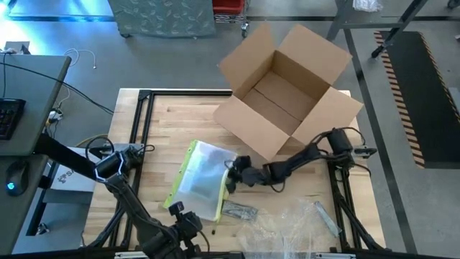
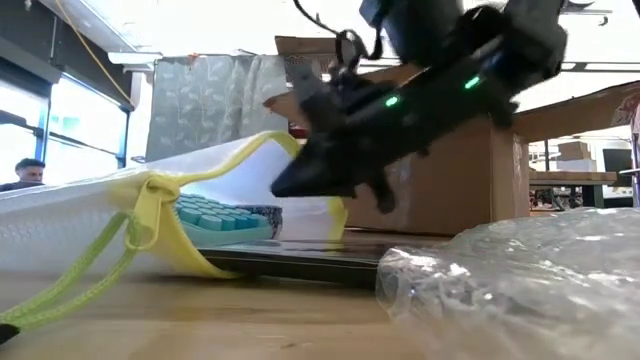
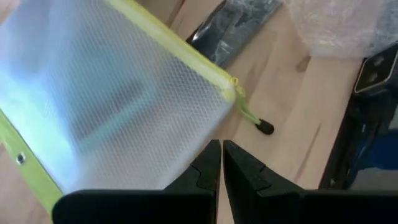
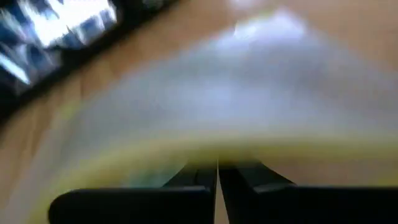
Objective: Unpack boxes
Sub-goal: Put the blue candle into the transparent zipper bag, then put the black pen pack into the transparent zipper bag
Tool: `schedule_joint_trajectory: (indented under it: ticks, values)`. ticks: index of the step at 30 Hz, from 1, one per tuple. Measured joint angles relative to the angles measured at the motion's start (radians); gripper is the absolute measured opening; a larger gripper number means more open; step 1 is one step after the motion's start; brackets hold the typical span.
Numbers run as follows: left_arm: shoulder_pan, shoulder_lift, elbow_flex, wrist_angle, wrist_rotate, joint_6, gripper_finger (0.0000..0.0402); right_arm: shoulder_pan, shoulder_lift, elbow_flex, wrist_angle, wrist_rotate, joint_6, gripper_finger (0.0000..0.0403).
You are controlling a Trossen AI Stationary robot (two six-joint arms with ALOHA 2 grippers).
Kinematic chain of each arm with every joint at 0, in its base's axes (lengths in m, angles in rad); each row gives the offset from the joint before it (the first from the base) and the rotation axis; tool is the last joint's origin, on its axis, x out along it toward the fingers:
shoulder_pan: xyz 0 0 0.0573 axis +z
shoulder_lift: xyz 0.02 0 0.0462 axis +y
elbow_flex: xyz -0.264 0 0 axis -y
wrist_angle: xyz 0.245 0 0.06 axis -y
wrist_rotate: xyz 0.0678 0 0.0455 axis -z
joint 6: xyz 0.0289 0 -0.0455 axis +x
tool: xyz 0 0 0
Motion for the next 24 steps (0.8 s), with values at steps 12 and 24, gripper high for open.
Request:
schedule_joint_trajectory:
  ticks: [12, 24]
  values:
    - [-0.072, 0.000, 0.000, 0.004, -0.158, -0.151, 0.0000, 0.348, -0.237, 0.005, -0.285, -0.157, -0.120, 0.0001]
    - [-0.061, 0.000, 0.000, 0.007, -0.185, -0.149, 0.0000, 0.402, -0.107, 0.304, -0.736, -0.201, -0.200, 0.0165]
